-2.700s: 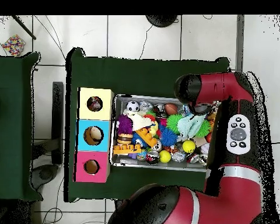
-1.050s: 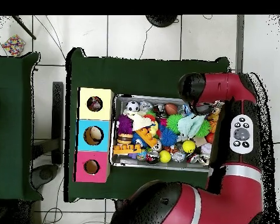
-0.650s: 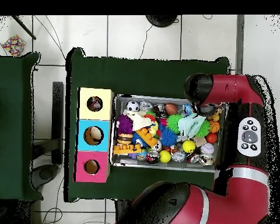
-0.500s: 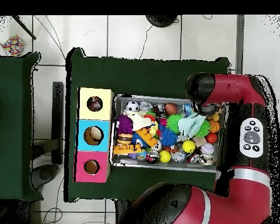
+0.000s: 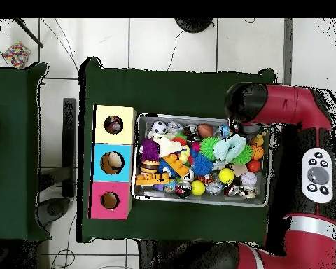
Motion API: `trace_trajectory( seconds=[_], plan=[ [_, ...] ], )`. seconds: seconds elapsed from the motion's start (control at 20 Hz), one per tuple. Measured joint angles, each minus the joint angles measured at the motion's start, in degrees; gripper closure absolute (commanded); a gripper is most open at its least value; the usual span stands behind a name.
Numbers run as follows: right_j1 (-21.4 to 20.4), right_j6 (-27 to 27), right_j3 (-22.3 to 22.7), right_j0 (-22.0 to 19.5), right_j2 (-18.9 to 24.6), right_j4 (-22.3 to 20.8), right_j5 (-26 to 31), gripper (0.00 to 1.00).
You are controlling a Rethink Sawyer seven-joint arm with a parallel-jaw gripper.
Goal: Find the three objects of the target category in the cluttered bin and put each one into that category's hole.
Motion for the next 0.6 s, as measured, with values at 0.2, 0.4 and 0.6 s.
trace_trajectory(
  seconds=[0.2, 0.4, 0.6],
  plan=[
    [-2.0, 0.0, 1.9, -0.7, 0.4, 3.1, 0.0, 1.0],
    [-4.3, 0.0, 4.1, -1.5, 0.7, 6.9, 0.0, 1.0],
    [-5.6, 0.0, 5.4, -2.0, 0.7, 9.8, 0.0, 1.0]
  ],
)
